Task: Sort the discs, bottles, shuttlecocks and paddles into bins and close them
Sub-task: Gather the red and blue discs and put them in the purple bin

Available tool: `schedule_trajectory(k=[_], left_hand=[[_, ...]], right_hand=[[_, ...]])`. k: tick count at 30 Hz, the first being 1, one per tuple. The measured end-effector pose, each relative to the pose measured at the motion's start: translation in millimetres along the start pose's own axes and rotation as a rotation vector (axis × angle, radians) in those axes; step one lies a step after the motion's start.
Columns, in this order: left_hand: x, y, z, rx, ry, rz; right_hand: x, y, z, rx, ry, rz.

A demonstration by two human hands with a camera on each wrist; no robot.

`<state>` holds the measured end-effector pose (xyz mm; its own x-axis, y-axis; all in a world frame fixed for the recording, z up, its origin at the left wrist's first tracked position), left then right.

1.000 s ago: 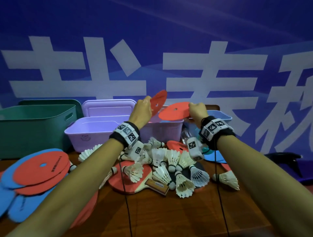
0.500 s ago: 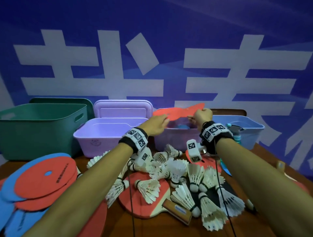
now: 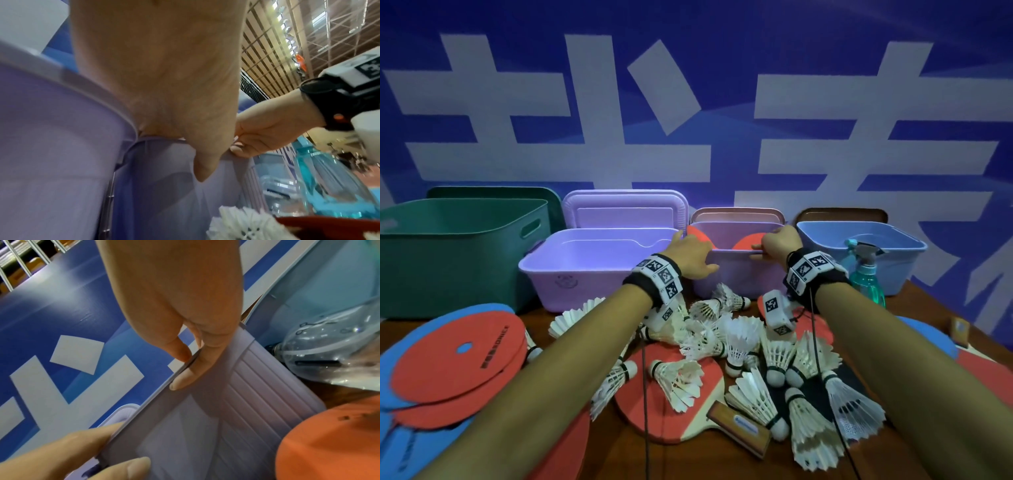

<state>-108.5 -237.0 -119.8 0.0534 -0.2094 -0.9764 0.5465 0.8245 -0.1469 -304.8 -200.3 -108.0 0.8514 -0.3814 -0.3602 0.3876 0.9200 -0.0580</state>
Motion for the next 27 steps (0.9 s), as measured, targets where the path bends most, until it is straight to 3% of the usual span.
schedule_trajectory(k=[9, 13, 15, 18, 20, 23, 27], left_hand=[[4, -25, -2, 0.091, -0.150, 0.008], [6, -30, -3, 0.124, -0.043, 0.084], [1, -31, 0, 0.071, 0.072, 0.102], [-20, -31, 17, -0.051, 0.272, -0.118], [-28, -23, 26, -0.159, 0.293, -0.145], [-26, -18, 30, -0.234, 0.320, -0.071], [-29, -17, 34, -0.201, 0.344, -0.191]], right_hand=[[-12, -2, 1, -0.135, 0.020, -0.098], [-39, 8, 3, -0.184, 0.154, -0.125], [-53, 17, 5, -0.191, 0.205, -0.144], [-69, 29, 8, -0.212, 0.232, -0.159], [-70, 46, 16, -0.235, 0.227, -0.144], [-57, 71, 27, -0.255, 0.317, -0.033], [-33, 86, 22, -0.188, 0.627, 0.265]])
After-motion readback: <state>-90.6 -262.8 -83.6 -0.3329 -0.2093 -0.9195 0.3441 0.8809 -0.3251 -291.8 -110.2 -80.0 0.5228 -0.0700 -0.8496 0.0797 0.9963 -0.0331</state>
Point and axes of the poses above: each hand's wrist, its own y-axis away from the middle knuckle, its own x-axis out of the palm, z = x × y, the point moved 7 cm from there along -y, towards the middle knuckle, and after that the axes turned 2 degrees about y, right-handed, at the moved point
